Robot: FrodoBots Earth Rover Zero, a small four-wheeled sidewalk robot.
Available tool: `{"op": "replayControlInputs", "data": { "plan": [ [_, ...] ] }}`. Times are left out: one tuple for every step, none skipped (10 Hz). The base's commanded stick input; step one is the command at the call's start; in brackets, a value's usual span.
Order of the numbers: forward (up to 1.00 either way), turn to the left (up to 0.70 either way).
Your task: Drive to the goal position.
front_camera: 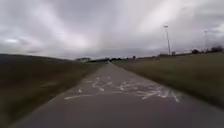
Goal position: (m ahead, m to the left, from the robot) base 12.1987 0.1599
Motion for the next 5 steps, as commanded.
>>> {"op": "replayControlInputs", "data": {
  "plan": [
    [0.7, 0.0],
    [0.7, 0.0],
    [0.7, 0.0],
    [0.7, 0.0],
    [0.7, 0.0]
  ]
}}
